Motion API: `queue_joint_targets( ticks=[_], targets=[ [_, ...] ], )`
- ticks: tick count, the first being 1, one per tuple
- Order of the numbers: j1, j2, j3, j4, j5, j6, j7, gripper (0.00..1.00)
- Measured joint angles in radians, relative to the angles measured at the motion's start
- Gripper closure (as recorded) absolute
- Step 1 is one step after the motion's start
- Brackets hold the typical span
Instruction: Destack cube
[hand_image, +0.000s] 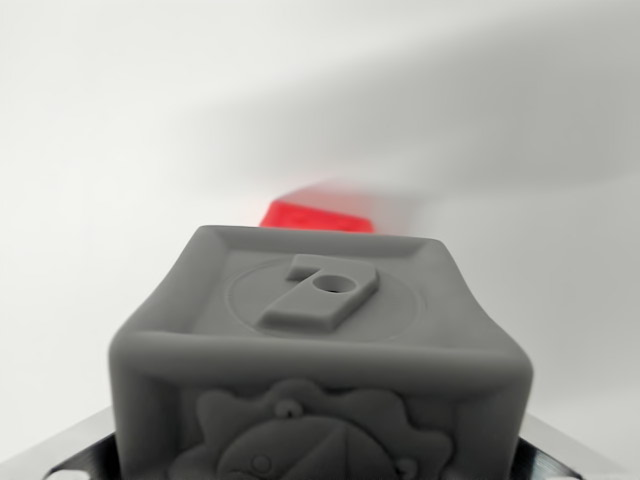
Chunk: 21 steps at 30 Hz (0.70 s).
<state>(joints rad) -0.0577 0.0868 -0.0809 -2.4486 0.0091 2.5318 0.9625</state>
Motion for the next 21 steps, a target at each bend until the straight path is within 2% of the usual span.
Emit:
queue_joint_targets(
  ticks=[21],
  targets=[
    [-0.032,0.102,-0.002,0.099,0.012,0.001,-0.21,1.0]
  ],
)
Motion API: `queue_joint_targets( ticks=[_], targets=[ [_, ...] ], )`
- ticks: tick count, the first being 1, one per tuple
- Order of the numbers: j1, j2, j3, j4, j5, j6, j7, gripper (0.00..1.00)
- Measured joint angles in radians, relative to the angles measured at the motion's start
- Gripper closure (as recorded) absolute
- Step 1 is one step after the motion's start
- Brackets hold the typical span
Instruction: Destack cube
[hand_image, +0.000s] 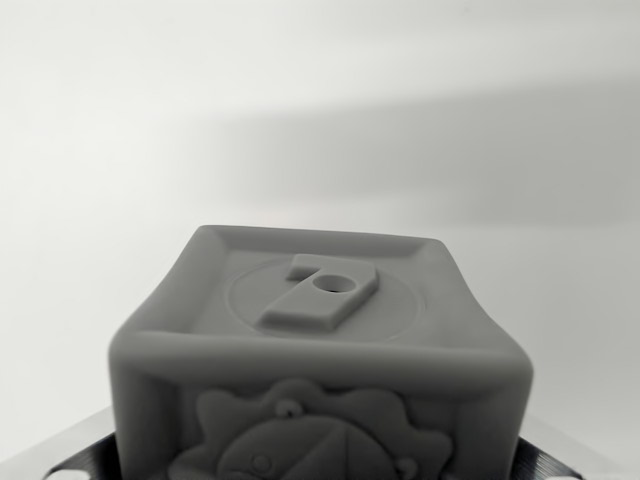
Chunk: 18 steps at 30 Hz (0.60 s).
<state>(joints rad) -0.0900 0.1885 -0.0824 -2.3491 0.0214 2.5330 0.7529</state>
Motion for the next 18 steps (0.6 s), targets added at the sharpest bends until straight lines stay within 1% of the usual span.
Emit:
queue_joint_targets(
  ticks=[9,18],
  targets=[
    [-0.016,0.046,0.001,0.049,0.006,0.0,-0.096,1.0],
    [-0.031,0.089,0.004,0.095,0.008,-0.001,-0.184,1.0]
  ],
)
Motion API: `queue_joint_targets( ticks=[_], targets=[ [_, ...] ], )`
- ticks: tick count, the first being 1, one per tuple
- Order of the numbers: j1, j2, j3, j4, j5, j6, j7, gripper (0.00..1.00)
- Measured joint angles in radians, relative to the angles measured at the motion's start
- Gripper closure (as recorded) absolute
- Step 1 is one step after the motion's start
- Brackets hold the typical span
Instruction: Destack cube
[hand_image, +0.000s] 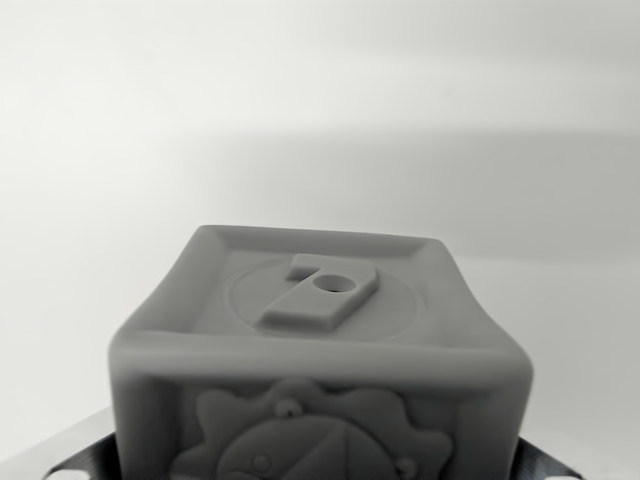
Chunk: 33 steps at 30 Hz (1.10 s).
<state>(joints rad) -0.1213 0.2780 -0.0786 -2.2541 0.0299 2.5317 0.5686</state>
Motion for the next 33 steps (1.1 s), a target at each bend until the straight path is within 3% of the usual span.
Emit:
queue_joint_targets(
  ticks=[33],
  targets=[
    [-0.067,0.157,0.025,0.186,0.002,-0.026,-0.308,1.0]
  ],
)
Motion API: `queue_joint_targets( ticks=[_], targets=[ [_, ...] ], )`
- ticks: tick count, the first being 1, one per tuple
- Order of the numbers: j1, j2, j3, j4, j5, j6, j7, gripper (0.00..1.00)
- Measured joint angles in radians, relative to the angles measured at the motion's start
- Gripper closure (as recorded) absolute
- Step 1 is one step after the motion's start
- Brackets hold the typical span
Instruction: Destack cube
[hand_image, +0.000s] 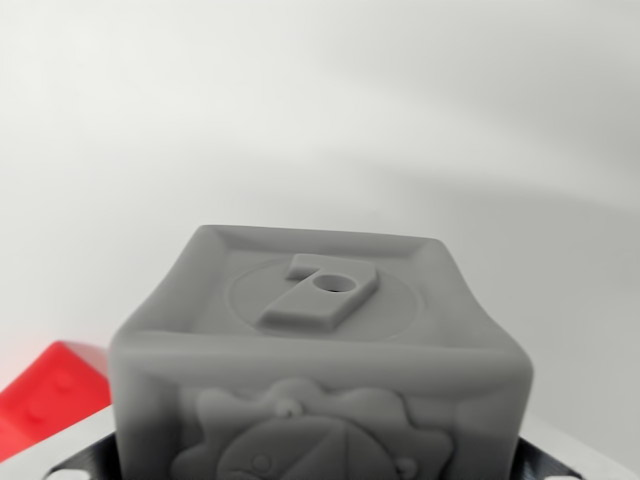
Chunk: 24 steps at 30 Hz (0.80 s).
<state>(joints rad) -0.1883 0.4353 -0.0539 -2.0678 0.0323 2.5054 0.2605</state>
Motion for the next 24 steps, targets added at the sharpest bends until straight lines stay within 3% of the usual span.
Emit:
queue_joint_targets(
  ticks=[24],
  targets=[
    [-0.038,0.117,0.011,0.153,0.0,-0.036,-0.22,1.0]
  ],
)
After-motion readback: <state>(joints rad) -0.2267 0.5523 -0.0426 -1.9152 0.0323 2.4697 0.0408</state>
